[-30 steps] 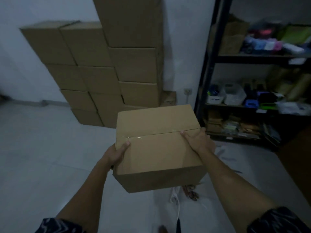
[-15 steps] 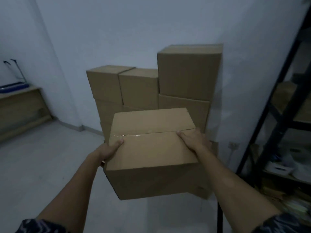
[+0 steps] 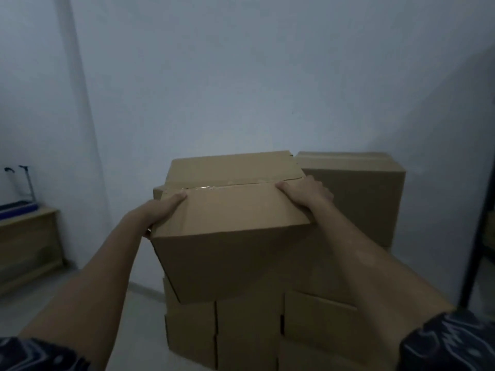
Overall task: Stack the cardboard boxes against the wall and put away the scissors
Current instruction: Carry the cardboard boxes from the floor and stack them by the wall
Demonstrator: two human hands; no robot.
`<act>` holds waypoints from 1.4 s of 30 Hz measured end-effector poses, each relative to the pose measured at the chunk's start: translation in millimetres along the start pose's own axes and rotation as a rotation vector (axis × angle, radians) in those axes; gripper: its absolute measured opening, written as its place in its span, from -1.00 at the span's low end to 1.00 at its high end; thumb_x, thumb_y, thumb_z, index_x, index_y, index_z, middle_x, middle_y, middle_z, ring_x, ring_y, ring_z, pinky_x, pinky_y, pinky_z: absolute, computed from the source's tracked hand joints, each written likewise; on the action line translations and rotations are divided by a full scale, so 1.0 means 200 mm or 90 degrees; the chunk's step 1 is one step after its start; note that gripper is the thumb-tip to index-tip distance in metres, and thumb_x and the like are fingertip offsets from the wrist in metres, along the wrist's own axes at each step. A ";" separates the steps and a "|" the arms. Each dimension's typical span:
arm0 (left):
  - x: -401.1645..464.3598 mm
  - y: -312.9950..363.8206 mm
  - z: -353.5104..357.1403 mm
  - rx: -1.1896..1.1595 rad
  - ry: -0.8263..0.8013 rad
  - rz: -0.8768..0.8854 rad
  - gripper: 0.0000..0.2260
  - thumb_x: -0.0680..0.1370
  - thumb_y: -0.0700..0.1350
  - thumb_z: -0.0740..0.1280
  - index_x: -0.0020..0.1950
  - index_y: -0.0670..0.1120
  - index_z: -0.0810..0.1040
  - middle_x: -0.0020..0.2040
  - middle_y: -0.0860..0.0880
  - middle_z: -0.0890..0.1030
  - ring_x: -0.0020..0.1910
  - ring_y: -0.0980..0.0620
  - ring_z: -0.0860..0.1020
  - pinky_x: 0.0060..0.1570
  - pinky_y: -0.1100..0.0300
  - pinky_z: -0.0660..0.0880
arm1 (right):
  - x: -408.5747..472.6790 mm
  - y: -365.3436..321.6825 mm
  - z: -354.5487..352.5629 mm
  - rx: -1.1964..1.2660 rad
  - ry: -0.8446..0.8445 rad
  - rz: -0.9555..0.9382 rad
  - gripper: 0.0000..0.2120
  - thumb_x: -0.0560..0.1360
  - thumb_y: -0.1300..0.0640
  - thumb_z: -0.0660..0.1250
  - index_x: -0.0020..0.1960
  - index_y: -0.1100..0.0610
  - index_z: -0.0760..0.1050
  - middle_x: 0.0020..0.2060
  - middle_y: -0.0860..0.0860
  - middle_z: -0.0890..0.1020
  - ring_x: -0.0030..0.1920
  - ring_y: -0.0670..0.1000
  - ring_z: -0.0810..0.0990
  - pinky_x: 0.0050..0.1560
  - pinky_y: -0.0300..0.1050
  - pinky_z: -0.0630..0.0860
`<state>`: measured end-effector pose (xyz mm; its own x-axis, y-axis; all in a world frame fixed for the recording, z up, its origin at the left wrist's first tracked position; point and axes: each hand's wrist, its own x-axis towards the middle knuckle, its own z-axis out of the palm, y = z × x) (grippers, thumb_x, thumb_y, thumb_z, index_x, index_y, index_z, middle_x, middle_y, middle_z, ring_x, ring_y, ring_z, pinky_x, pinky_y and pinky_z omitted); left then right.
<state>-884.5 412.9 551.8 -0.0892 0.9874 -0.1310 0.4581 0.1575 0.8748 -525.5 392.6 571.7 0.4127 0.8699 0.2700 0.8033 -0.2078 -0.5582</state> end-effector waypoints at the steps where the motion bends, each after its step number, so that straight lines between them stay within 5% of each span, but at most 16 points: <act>1: 0.06 0.04 -0.06 -0.005 -0.004 0.017 -0.06 0.23 0.55 0.29 0.37 -0.11 0.38 0.13 -0.16 0.55 0.07 -0.22 0.57 0.11 -0.21 0.53 | 0.04 -0.08 0.00 0.006 0.008 0.000 0.02 0.31 -0.57 0.20 0.47 0.17 0.31 0.38 0.14 0.47 0.36 0.22 0.46 0.25 0.07 0.41; 10: 0.61 0.23 -0.48 0.016 -0.041 0.088 0.02 0.24 0.56 0.26 0.45 -0.14 0.29 0.30 -0.22 0.47 0.17 -0.28 0.51 0.15 -0.22 0.51 | 0.30 -0.59 0.10 0.002 0.077 0.022 0.01 0.34 -0.57 0.16 0.49 0.17 0.25 0.38 0.11 0.46 0.34 0.21 0.46 0.17 0.08 0.44; 19: 1.06 0.36 -0.47 -0.059 0.058 0.331 -0.29 0.47 0.30 0.28 0.51 -0.03 0.26 0.49 -0.13 0.31 0.40 -0.19 0.34 0.31 -0.10 0.35 | 0.64 -0.73 0.24 0.022 0.122 0.093 -0.09 0.41 -0.47 0.23 0.47 0.20 0.25 0.38 0.14 0.46 0.33 0.21 0.47 0.17 0.04 0.44; 24: 1.33 0.45 -0.35 -0.043 0.093 0.465 -0.35 0.43 0.29 0.28 0.41 -0.05 0.44 0.39 -0.11 0.46 0.33 -0.13 0.43 0.25 -0.01 0.35 | 0.93 -0.74 0.28 0.001 0.105 0.095 -0.19 0.45 -0.40 0.25 0.45 0.18 0.33 0.39 0.11 0.45 0.35 0.19 0.46 0.21 0.03 0.43; 28: 1.60 0.51 -0.31 -0.040 0.107 0.496 -0.55 0.56 0.19 0.26 0.31 -0.07 0.53 0.30 -0.10 0.54 0.22 -0.07 0.47 0.24 -0.02 0.37 | 1.15 -0.79 0.29 -0.050 0.095 0.083 -0.24 0.46 -0.36 0.25 0.42 0.19 0.38 0.38 0.13 0.47 0.33 0.20 0.48 0.26 0.05 0.43; 33: 1.82 0.67 -0.26 -0.035 0.106 0.524 -0.53 0.56 0.26 0.20 0.25 -0.04 0.57 0.28 -0.10 0.56 0.24 -0.11 0.48 0.25 -0.04 0.37 | 1.37 -0.78 0.27 -0.029 0.087 0.099 -0.29 0.48 -0.29 0.29 0.41 0.20 0.36 0.37 0.16 0.47 0.30 0.21 0.48 0.28 0.08 0.45; 36: 1.90 0.76 -0.22 -0.027 0.187 0.613 -0.46 0.50 0.37 0.18 0.21 0.00 0.59 0.22 -0.04 0.60 0.23 -0.06 0.53 0.18 0.03 0.40 | 1.46 -0.80 0.26 -0.037 0.135 0.040 -0.23 0.48 -0.40 0.21 0.48 0.11 0.33 0.45 0.12 0.41 0.40 0.20 0.40 0.33 0.12 0.36; 40: 1.92 0.85 -0.12 0.295 0.404 0.900 -0.44 0.39 0.47 0.21 -0.04 0.03 0.67 -0.06 0.07 0.69 -0.07 0.03 0.65 0.16 -0.01 0.46 | 1.41 -0.90 0.23 -0.061 0.357 -0.168 -0.45 0.52 -0.41 0.14 0.16 -0.01 0.61 0.21 0.02 0.61 0.20 0.08 0.56 0.04 -0.05 0.39; 42: 1.94 0.87 -0.05 0.362 0.427 0.925 -0.41 0.36 0.49 0.22 -0.14 0.00 0.68 -0.17 0.07 0.70 -0.18 0.03 0.65 0.19 0.01 0.44 | 1.35 -0.96 0.27 -0.087 0.404 -0.257 -0.50 0.55 -0.37 0.13 0.05 -0.02 0.65 0.10 -0.03 0.66 0.09 0.01 0.61 -0.03 -0.11 0.36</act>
<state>-848.7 823.7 658.3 0.3961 0.1552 0.9050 0.7156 -0.6698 -0.1984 -591.4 690.9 709.8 0.2106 0.4751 0.8544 0.9730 -0.0173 -0.2302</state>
